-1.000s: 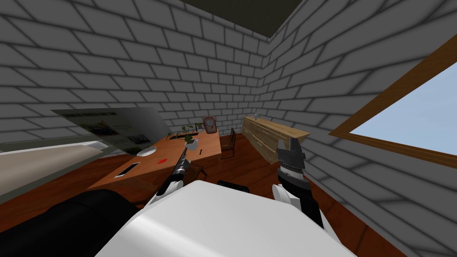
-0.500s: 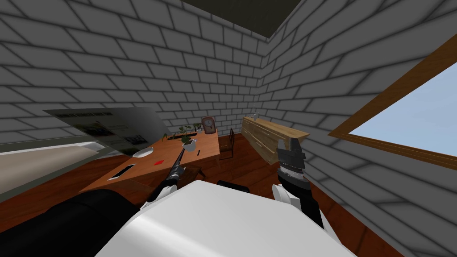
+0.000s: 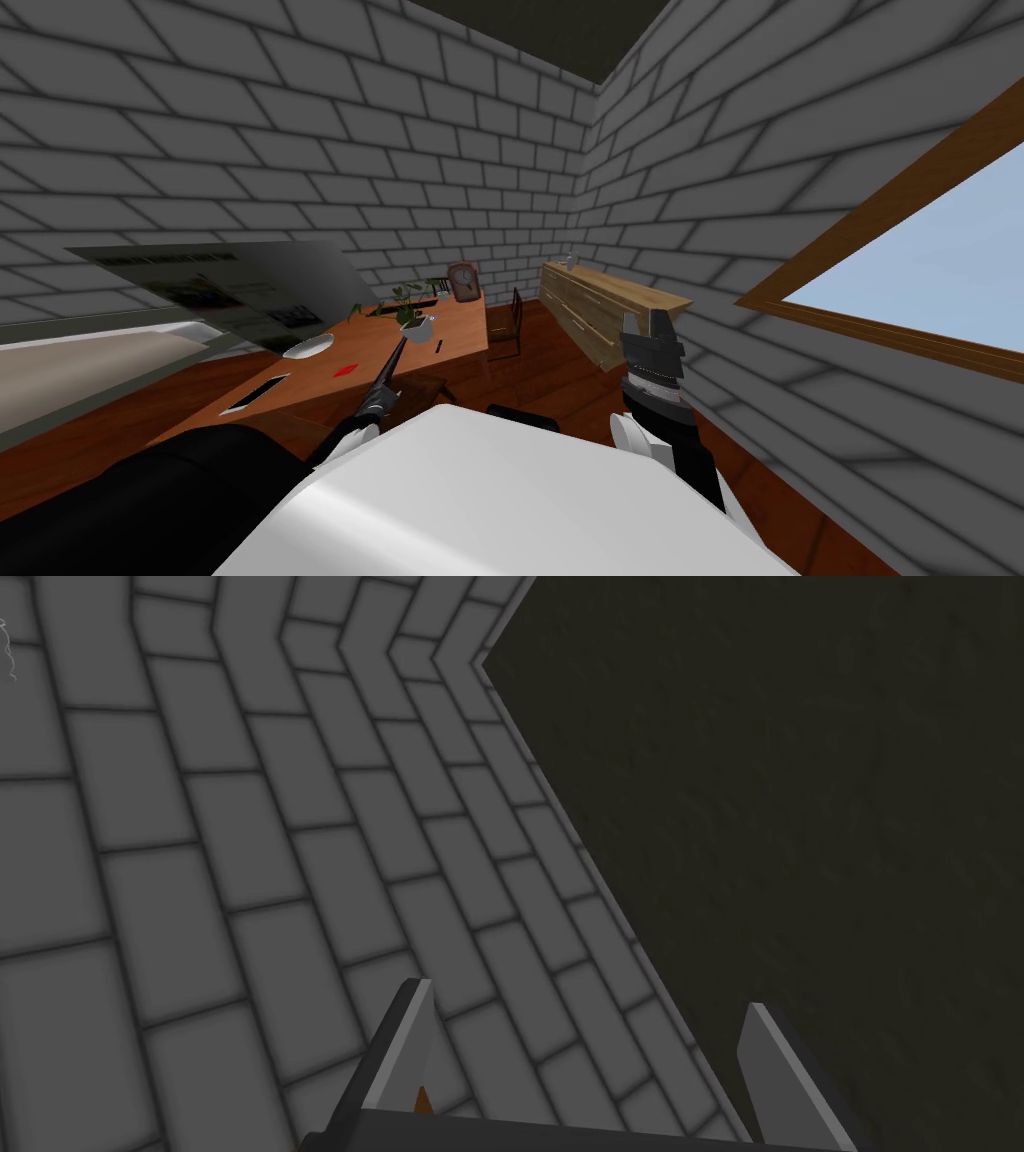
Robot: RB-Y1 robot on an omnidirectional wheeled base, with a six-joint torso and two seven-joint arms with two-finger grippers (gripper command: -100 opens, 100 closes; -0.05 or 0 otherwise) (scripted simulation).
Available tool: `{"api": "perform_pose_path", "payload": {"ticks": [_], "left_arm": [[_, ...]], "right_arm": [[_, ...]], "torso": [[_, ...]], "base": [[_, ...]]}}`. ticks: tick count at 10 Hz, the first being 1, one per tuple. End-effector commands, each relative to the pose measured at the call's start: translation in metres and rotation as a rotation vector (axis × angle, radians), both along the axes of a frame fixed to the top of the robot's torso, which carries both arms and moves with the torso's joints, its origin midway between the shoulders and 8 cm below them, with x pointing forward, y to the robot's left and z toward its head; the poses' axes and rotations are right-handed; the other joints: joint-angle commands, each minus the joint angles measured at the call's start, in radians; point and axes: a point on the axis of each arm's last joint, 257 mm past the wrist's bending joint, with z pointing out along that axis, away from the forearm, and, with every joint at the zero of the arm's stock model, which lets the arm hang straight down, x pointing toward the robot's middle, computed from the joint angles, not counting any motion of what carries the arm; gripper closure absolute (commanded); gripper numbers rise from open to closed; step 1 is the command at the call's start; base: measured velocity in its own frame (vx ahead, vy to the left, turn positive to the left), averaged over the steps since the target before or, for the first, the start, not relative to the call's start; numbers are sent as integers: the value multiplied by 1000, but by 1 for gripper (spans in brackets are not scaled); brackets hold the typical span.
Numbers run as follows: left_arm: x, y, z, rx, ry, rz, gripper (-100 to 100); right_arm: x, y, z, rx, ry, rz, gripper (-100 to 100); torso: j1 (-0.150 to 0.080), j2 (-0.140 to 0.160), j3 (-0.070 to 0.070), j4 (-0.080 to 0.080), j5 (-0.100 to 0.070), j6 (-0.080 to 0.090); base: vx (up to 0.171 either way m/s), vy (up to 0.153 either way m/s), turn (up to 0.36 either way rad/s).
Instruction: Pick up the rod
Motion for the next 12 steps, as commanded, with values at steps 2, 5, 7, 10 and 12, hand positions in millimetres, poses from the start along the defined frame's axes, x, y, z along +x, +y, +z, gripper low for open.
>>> {"api": "perform_pose_path", "payload": {"ticks": [2, 5, 7, 10, 12], "left_arm": [[-37, 18, -18, -69, 36, 98, -100], [-70, 31, -33, -136, 71, 178, -100], [-99, 43, -43, -191, 92, 255, -100], [-127, 53, -51, -245, 108, 331, -100], [-152, 60, -56, -297, 119, 403, -100]], "right_arm": [[0, 0, 0, 0, 0, 0, 0], [0, 0, 0, 0, 0, 0, 0], [0, 0, 0, 0, 0, 0, 0], [0, 0, 0, 0, 0, 0, 0], [0, 0, 0, 0, 0, 0, 0]], "torso": [[1, 2, 1, 0, 0, 0], [1, -1, -1, 0, 0, 0], [1, -4, -2, -1, 0, 0], [1, -2, -1, 0, 0, 0], [2, -1, 0, 0, 0, 0]], "base": [[50, -34, -15], [90, -35, -19], [119, -36, -28], [82, -31, -18], [96, -17, -38]]}}
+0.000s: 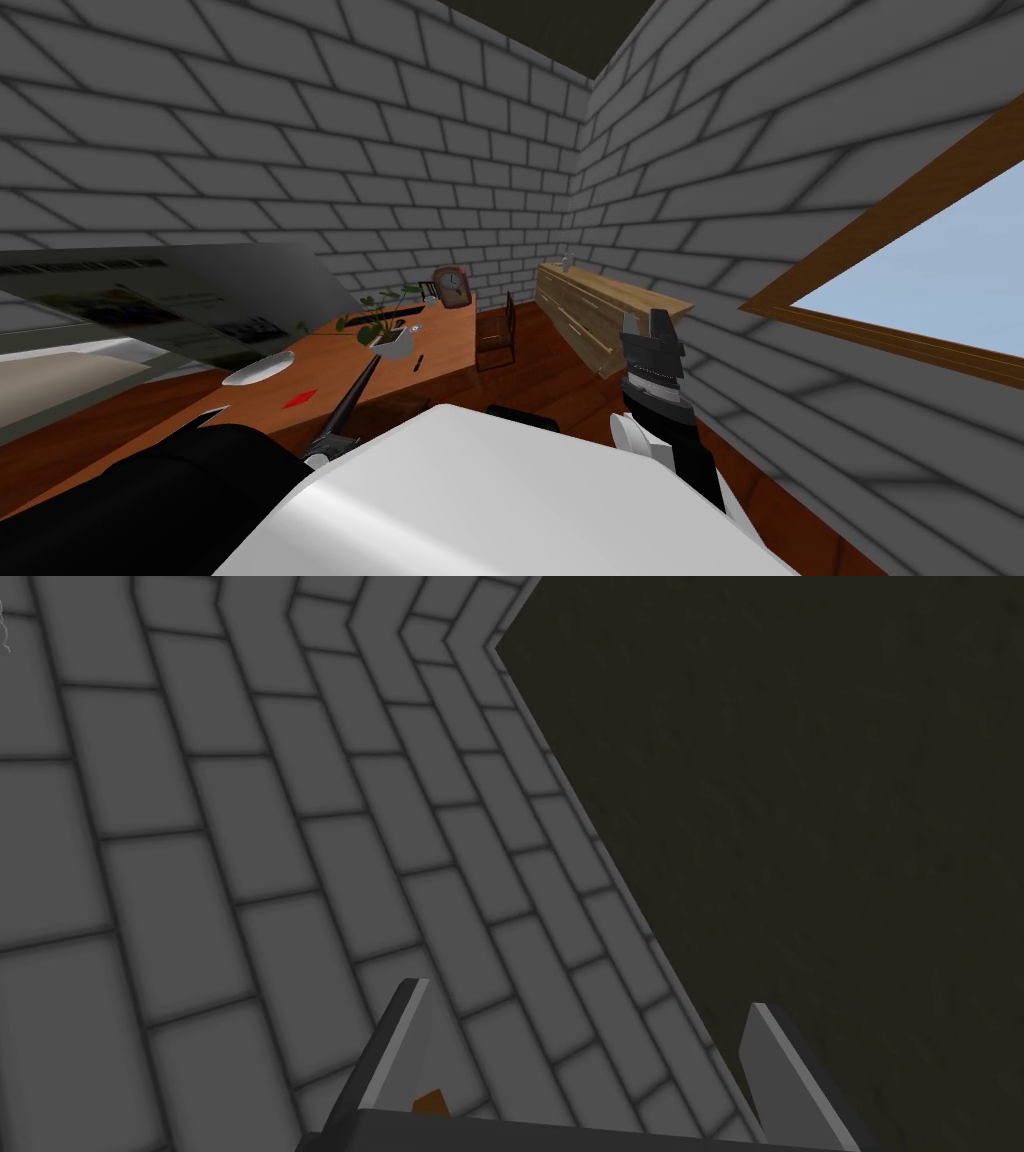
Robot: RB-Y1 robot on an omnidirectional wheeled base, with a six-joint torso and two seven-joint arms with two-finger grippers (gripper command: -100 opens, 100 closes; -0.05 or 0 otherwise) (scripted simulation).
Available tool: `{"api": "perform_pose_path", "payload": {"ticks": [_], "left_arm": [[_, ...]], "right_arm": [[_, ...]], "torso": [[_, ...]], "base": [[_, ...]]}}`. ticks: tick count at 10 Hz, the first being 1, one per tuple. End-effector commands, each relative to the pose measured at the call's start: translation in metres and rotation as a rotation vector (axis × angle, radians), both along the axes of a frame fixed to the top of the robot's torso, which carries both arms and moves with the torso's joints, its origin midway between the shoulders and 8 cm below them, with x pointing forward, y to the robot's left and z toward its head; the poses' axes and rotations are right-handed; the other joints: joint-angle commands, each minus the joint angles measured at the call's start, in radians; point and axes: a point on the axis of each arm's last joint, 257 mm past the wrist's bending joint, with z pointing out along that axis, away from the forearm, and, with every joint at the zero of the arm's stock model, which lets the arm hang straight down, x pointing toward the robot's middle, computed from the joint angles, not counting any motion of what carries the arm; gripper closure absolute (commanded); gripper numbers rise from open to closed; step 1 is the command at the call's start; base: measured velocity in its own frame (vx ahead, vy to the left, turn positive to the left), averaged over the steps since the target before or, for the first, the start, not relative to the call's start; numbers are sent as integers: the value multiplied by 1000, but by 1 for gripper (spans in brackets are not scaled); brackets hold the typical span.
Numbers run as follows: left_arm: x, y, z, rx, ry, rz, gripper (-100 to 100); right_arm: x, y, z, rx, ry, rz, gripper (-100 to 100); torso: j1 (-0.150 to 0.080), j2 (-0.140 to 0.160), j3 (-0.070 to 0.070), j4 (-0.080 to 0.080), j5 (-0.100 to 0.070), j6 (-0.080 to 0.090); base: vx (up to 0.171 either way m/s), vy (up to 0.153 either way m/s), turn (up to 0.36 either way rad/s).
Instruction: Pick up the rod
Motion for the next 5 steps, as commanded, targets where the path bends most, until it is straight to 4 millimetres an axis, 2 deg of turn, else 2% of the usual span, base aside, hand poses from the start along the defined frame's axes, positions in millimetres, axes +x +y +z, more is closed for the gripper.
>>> {"api": "perform_pose_path", "payload": {"ticks": [1, 2, 3, 5], "left_arm": [[-22, 8, -2, -44, 1, 77, -100], [-27, 5, -6, -58, 12, 84, -100], [-44, 13, -5, -86, 7, 146, -100], [-47, 9, -9, -103, 16, 150, -100]], "right_arm": [[0, 0, 0, 0, 0, 0, 0], [0, 0, 0, 0, 0, 0, 0], [0, 0, 0, 0, 0, 0, 0], [0, 0, 0, 0, 0, 0, 0]], "torso": [[0, 0, 0, 0, 0, 0], [0, -3, -2, -1, 0, 0], [0, -2, -1, -1, 0, 0], [0, -1, -1, 0, 0, 0]], "base": [[161, -21, -44], [127, -19, -23], [128, -2, -46], [79, -12, -17]]}}
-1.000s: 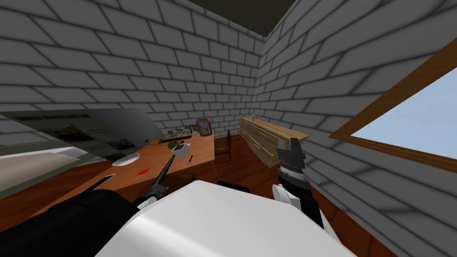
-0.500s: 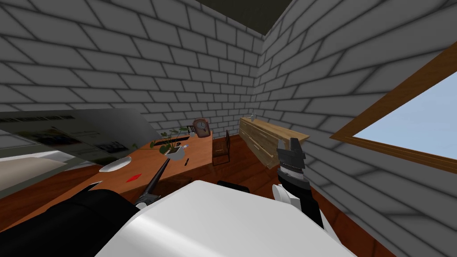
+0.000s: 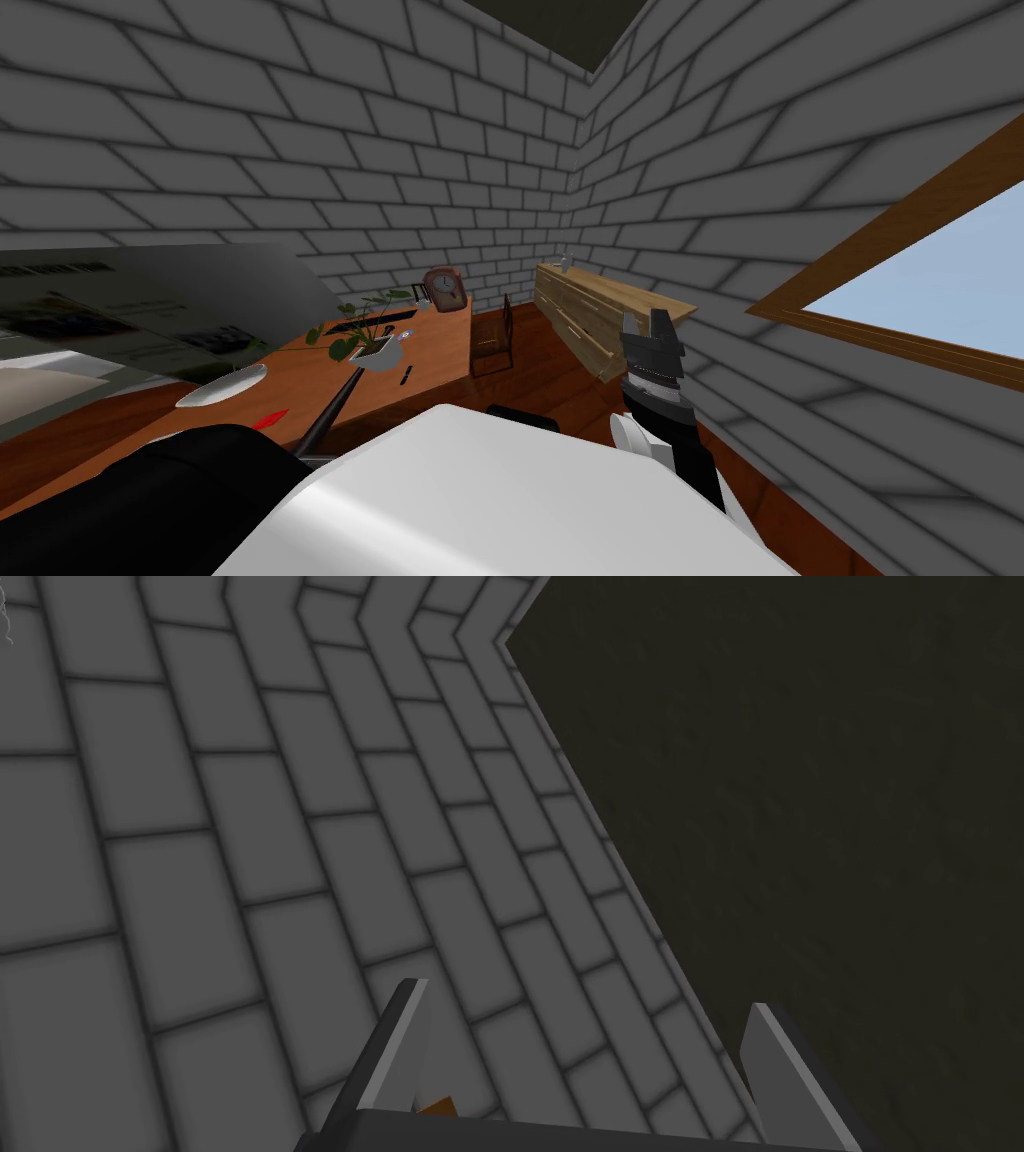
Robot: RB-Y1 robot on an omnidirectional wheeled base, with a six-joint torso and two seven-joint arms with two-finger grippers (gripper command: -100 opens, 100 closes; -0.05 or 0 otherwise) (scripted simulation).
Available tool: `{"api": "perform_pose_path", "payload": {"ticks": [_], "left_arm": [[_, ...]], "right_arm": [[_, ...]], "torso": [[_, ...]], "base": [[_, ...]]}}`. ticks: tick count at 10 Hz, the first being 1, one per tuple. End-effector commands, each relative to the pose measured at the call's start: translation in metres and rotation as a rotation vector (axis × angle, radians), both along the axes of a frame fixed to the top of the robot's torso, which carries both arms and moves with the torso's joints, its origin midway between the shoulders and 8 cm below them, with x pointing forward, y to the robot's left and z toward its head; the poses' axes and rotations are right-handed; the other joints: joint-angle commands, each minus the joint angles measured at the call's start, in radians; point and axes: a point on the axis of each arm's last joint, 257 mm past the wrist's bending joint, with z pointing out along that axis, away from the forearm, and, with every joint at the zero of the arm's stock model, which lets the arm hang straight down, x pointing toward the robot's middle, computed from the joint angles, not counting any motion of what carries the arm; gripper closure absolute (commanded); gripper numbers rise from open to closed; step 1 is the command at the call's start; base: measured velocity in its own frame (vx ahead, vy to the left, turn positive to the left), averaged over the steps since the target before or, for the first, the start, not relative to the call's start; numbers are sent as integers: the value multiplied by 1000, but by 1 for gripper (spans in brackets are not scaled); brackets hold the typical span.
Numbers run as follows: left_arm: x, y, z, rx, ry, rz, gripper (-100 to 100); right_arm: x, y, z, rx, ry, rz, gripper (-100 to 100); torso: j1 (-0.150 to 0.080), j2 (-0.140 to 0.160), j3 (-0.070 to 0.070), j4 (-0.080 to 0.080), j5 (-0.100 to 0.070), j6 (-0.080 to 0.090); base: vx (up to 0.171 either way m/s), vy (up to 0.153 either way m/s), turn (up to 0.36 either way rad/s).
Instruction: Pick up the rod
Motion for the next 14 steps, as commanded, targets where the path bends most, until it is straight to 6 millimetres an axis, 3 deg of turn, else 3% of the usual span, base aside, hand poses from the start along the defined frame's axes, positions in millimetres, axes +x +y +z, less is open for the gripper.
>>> {"api": "perform_pose_path", "payload": {"ticks": [1, 5, 9, 14], "left_arm": [[-18, 2, -2, -50, -1, 65, -100], [-46, 1, -6, -131, -4, 177, -100], [-56, -1, -7, -168, -9, 225, -100], [-76, -15, -12, -296, -37, 365, -100]], "right_arm": [[0, 0, 0, 0, 0, 0, 0], [0, 0, 0, 0, 0, 0, 0], [0, 0, 0, 0, 0, 0, 0], [0, 0, 0, 0, 0, 0, 0]], "torso": [[0, 0, 0, 0, 0, 0], [2, -5, -3, -1, 0, 0], [1, -2, -1, 0, 0, 0], [1, -8, -4, -1, 0, 1]], "base": [[86, -16, -56], [147, 4, -45], [91, 1, -32], [172, 21, -68]]}}
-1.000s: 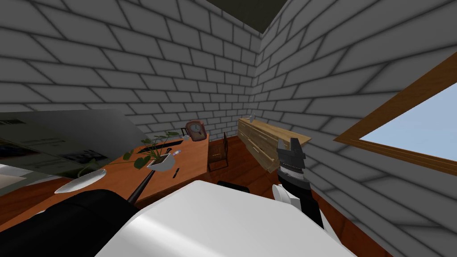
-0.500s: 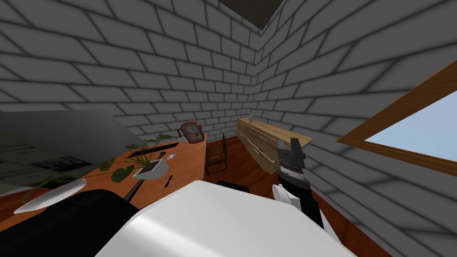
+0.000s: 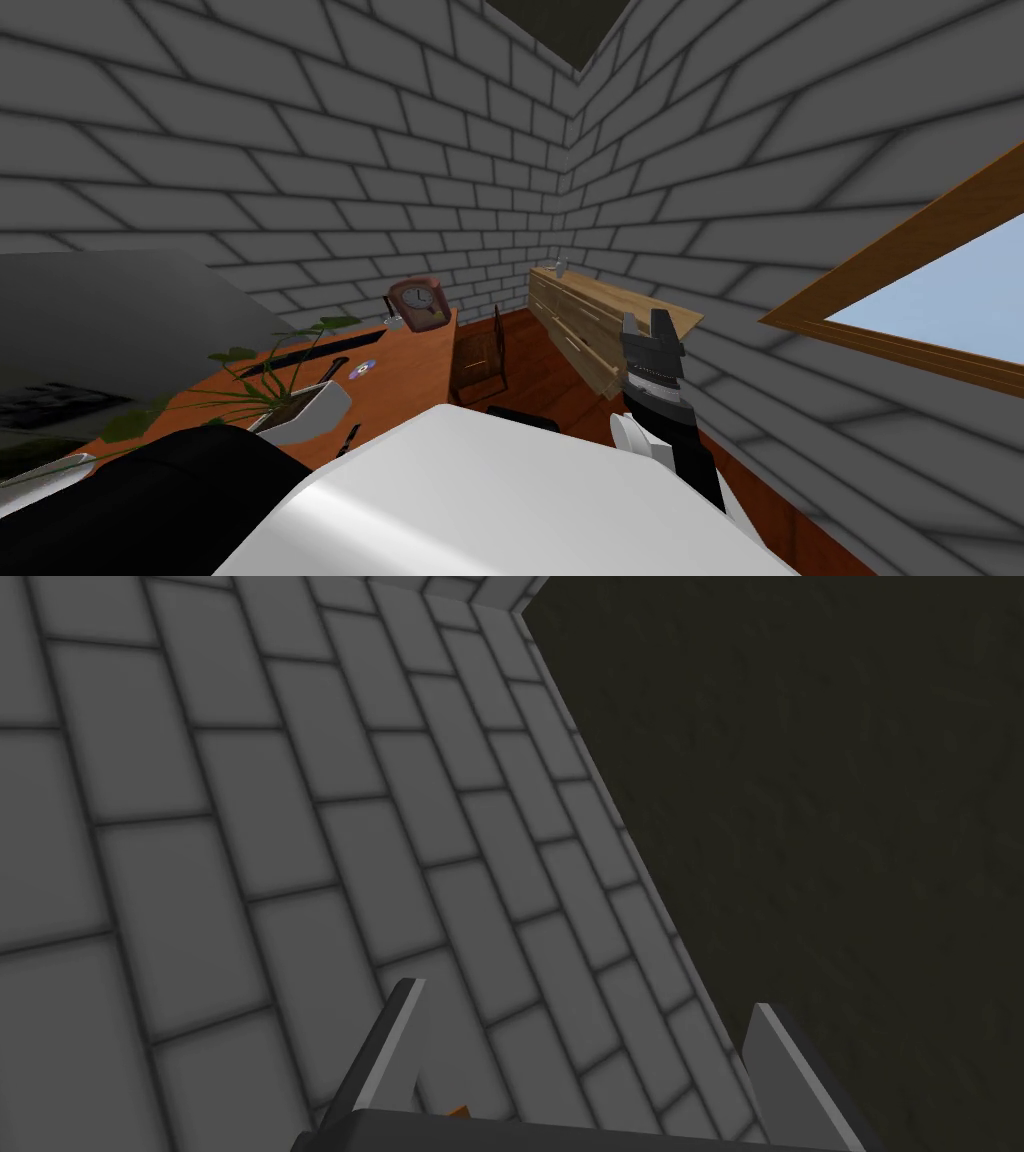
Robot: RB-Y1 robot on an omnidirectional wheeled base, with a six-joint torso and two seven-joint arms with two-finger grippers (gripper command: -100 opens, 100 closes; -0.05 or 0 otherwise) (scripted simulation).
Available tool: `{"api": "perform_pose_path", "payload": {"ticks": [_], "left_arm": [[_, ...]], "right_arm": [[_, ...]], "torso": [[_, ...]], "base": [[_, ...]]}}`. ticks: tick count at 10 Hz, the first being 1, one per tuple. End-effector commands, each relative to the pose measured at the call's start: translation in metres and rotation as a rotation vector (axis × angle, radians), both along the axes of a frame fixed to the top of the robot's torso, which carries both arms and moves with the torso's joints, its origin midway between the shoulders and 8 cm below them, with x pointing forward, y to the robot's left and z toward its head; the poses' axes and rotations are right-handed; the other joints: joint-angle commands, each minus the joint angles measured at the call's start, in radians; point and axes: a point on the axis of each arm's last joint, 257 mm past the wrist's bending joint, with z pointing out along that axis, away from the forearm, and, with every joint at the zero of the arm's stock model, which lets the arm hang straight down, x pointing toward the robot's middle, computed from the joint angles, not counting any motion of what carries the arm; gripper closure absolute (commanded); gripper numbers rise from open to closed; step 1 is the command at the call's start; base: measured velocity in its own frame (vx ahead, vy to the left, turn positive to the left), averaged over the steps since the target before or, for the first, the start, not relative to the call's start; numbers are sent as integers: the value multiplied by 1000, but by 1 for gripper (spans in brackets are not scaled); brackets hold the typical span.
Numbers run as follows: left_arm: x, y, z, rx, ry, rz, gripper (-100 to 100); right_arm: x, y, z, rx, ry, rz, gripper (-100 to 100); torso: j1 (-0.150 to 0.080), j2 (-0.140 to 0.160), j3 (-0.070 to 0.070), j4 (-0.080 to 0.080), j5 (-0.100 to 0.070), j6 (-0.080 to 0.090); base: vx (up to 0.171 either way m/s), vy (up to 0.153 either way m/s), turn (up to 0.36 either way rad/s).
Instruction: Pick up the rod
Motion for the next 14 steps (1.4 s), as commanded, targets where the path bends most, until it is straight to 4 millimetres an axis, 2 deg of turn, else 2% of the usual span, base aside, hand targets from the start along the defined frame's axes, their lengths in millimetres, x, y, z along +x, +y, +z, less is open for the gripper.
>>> {"api": "perform_pose_path", "payload": {"ticks": [1, 3, 5, 6, 7, 14], "left_arm": [[-4, -7, -2, -44, -13, 41, -100], [-6, -14, -3, -82, -25, 75, -100], [-5, -13, -3, -78, -22, 66, -100], [-5, -13, -3, -80, -24, 70, 0], [1, -19, -13, -79, -26, 95, -100], [9, -27, -25, -80, -28, 124, -100]], "right_arm": [[0, 0, 0, 0, 0, 0, 0], [0, 0, 0, 0, 0, 0, 0], [0, 0, 0, 0, 0, 0, 0], [0, 0, 0, 0, 0, 0, 0], [0, 0, 0, 0, 0, 0, 0], [0, 0, 0, 0, 0, 0, 0]], "torso": [[0, 0, 0, 0, 0, 0], [2, 1, 0, 0, 0, 0], [-2, 8, 5, 1, 0, -1], [-3, 12, 7, 2, 0, -1], [-4, 14, 8, 3, -1, -1], [-2, 20, 11, 4, 1, -1]], "base": [[258, 66, -87], [173, 66, -61], [53, 13, -7], [8, 2, -2], [-62, 39, -145], [-63, 20, -58]]}}
